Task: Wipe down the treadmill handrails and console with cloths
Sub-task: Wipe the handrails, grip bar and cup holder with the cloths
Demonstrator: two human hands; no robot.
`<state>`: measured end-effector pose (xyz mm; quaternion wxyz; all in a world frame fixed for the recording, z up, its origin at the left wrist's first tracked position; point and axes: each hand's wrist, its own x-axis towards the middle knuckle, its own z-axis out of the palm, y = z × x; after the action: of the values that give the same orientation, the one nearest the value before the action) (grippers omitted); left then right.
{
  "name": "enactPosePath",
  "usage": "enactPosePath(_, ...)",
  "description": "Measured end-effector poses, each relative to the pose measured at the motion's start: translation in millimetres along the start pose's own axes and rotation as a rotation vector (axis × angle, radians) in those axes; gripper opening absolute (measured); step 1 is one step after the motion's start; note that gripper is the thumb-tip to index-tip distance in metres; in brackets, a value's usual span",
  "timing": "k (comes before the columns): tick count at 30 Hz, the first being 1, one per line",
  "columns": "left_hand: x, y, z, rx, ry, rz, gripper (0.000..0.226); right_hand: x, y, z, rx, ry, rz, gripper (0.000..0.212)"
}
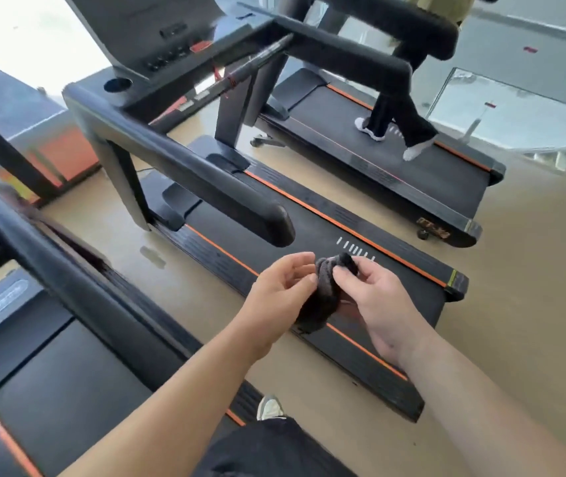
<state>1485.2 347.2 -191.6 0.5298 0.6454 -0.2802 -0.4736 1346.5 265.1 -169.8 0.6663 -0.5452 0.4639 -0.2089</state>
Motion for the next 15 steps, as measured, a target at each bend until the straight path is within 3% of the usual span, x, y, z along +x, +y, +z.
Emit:
enactPosePath(7,67,47,15,0.003,0.026,0.043,0.031,85,-64,-27,-0.126,-0.085,-0.059,0.018)
enactPosePath(13,134,66,35,0.021,0.291,0.036,0.009,179,-97,-48,-0.206,-0.323,-0.123,0.022)
enactPosePath(15,155,69,43,0.027,0.391,0.012,0.013,213,-104,-58,-0.242,-0.421,-0.153,0.020)
